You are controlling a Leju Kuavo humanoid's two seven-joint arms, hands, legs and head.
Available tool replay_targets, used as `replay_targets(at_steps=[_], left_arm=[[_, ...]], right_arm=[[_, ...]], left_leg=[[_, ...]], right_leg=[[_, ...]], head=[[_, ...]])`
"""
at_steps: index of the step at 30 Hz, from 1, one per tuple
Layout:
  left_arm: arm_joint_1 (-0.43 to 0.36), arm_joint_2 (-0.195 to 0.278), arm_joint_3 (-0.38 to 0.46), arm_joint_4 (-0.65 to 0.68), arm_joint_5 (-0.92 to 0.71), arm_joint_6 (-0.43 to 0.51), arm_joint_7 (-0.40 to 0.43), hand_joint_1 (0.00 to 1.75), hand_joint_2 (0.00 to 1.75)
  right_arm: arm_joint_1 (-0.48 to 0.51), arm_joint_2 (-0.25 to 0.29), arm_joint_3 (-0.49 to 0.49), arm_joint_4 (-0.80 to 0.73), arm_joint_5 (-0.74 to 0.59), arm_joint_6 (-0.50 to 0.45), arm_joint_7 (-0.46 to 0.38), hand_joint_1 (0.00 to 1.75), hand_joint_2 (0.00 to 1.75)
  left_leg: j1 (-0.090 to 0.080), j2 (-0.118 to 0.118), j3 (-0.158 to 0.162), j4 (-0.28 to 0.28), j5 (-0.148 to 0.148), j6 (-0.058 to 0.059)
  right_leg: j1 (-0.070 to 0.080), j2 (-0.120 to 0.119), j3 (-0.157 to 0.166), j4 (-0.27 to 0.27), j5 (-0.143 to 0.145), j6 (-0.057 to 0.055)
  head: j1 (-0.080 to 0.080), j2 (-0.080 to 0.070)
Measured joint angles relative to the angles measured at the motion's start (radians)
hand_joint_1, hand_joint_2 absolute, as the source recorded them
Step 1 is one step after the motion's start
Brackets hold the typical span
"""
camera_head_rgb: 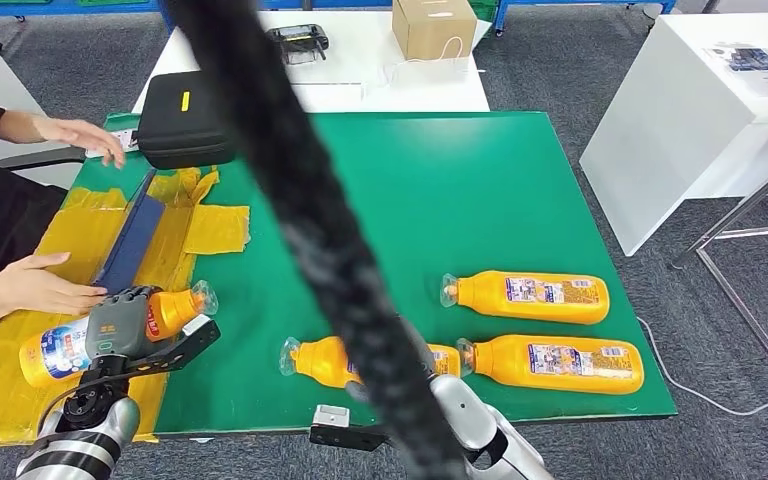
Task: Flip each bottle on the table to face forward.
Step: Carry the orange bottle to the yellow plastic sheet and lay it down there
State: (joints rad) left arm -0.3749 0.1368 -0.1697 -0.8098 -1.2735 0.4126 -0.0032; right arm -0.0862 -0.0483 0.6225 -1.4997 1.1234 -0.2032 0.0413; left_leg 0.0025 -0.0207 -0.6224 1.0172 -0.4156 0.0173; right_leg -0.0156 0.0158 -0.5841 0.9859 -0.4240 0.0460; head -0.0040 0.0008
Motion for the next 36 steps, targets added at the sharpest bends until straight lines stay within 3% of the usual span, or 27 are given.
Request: replay_targets(at_steps=[1,2,9,16,28,29,32,33,35,36], left_arm=[[-0.001,-0.002,0.002,0.004,0.001,0.001,0.0,0.23,1.75],[-0.001,-0.004,0.003,0.007,0.002,0.003,-0.002,0.0,1.75],[0.007,-0.025,0.02,0.007,0.081,0.003,-0.056,0.0,1.75],[0.082,-0.05,0.026,-0.117,0.228,-0.053,-0.16,0.0,1.75],[0.287,-0.097,0.006,-0.545,0.476,-0.091,-0.317,0.0,1.75],[0.299,-0.1,0.003,-0.575,0.487,-0.092,-0.325,0.0,1.75],[0.328,-0.108,-0.006,-0.649,0.507,-0.095,-0.344,0.0,1.75],[0.335,-0.111,-0.008,-0.669,0.513,-0.096,-0.35,0.0,1.75],[0.348,-0.115,-0.014,-0.701,0.526,-0.098,-0.361,0.0,1.75],[0.354,-0.117,-0.018,-0.714,0.533,-0.099,-0.367,0.0,1.75]], right_arm=[[-0.001,-0.001,0.002,0.003,0.0,0.001,0.0,0.0,1.75],[-0.003,-0.003,0.004,0.006,0.0,0.003,0.002,0.0,1.75],[-0.018,-0.015,0.022,0.043,0.027,0.061,0.057,0.0,1.75],[-0.026,-0.025,0.033,0.094,0.073,0.075,0.115,0.0,1.75],[-0.015,-0.031,0.017,0.137,0.209,0.084,0.233,0.0,1.75],[-0.013,-0.031,0.013,0.139,0.217,0.085,0.238,0.17,1.75],[-0.009,-0.031,0.0,0.143,0.237,0.096,0.251,1.24,1.75],[-0.006,-0.03,-0.005,0.144,0.241,0.1,0.255,1.51,1.75],[0.0,-0.03,-0.016,0.148,0.246,0.104,0.26,1.72,1.75],[0.002,-0.03,-0.02,0.15,0.248,0.105,0.261,1.75,1.75]], left_leg=[[0.0,0.0,0.001,0.0,0.0,0.0],[0.0,0.0,0.001,0.0,0.0,0.0],[0.0,0.0,0.002,0.0,0.0,0.0],[0.0,0.0,0.001,0.0,0.0,0.0],[0.0,0.002,-0.004,0.0,0.0,0.0],[0.0,0.002,-0.004,0.0,0.0,0.0],[0.0,0.002,-0.004,0.0,0.0,0.0],[0.0,0.002,-0.004,0.0,0.0,0.0],[0.0,0.002,-0.005,0.0,0.0,0.0],[0.0,0.002,-0.005,0.0,0.0,0.0]], right_leg=[[0.0,0.0,0.001,0.0,0.0,0.0],[0.0,0.0,0.001,0.0,0.0,0.0],[0.0,0.0,0.003,0.0,0.0,0.0],[0.0,0.0,0.002,0.0,0.0,0.0],[0.0,0.001,-0.005,0.0,0.0,0.0],[0.0,0.001,-0.005,0.0,0.0,0.0],[0.0,0.001,-0.006,0.0,0.0,0.0],[0.0,0.001,-0.006,0.0,0.0,0.0],[0.0,0.001,-0.006,0.0,0.0,0.0],[0.0,0.001,-0.006,0.0,0.0,0.0]], head=[[0.0,0.0],[0.0,0.0],[0.0,0.0],[0.0,0.0],[0.0,0.0],[0.0,0.0],[0.0,0.0],[0.0,0.0],[0.0,0.0],[0.0,0.0]])
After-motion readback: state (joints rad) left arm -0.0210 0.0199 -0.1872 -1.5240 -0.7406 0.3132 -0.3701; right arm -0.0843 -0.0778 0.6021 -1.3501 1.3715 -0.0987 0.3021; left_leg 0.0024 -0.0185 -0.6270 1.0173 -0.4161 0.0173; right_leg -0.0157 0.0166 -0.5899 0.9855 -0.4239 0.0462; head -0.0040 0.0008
